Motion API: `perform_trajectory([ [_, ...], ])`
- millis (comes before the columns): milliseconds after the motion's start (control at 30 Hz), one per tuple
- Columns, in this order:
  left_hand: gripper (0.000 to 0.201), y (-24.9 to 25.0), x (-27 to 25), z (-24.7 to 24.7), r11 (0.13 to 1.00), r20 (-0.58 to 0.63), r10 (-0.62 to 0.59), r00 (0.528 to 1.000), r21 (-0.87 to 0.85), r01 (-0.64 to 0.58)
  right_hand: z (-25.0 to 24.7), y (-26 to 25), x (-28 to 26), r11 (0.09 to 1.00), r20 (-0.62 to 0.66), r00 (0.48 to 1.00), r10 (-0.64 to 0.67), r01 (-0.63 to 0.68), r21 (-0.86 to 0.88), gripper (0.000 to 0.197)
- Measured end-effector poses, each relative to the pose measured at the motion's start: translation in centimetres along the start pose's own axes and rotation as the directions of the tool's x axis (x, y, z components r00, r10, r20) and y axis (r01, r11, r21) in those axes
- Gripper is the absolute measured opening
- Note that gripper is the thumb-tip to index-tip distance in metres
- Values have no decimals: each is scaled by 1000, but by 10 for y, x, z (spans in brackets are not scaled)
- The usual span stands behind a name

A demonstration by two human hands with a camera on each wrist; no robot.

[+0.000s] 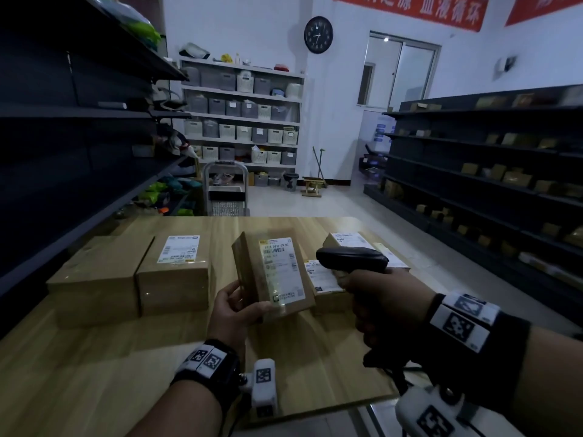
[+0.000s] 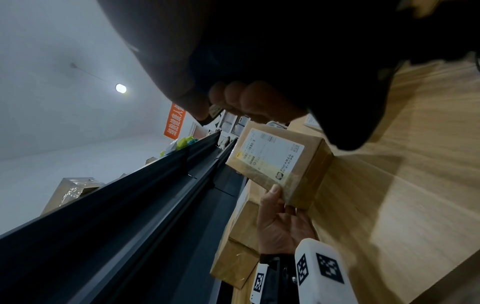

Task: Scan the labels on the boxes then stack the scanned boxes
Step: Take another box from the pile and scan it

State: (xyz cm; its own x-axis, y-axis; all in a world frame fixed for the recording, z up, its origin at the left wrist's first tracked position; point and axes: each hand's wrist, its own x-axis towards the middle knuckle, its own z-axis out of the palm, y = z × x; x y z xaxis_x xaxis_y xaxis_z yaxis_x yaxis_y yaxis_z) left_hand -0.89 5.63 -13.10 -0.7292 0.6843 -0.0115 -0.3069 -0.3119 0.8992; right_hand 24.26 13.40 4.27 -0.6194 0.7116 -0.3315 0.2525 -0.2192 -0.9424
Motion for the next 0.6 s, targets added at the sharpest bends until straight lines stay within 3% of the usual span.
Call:
perform_trajectory([
  [167, 106, -1, -1, 1, 1000, -5, -16, 1000, -10, 16, -14, 15, 16, 993, -8, 1000, -8, 9, 118, 21],
  [300, 101, -1, 0, -1, 999, -2, -36, 999, -34, 36, -28, 31, 31, 944, 0, 1000, -17, 16, 329, 27],
  [500, 93, -4, 4, -2, 997, -25, -59, 998, -46, 57, -54, 61, 65, 781, -156, 988, 20, 82, 619, 46],
  [600, 88, -5, 6, -1, 997, -30, -57, 998, -47, 55, -69, 78, 87, 774, -207, 974, 91, 62, 630, 61],
])
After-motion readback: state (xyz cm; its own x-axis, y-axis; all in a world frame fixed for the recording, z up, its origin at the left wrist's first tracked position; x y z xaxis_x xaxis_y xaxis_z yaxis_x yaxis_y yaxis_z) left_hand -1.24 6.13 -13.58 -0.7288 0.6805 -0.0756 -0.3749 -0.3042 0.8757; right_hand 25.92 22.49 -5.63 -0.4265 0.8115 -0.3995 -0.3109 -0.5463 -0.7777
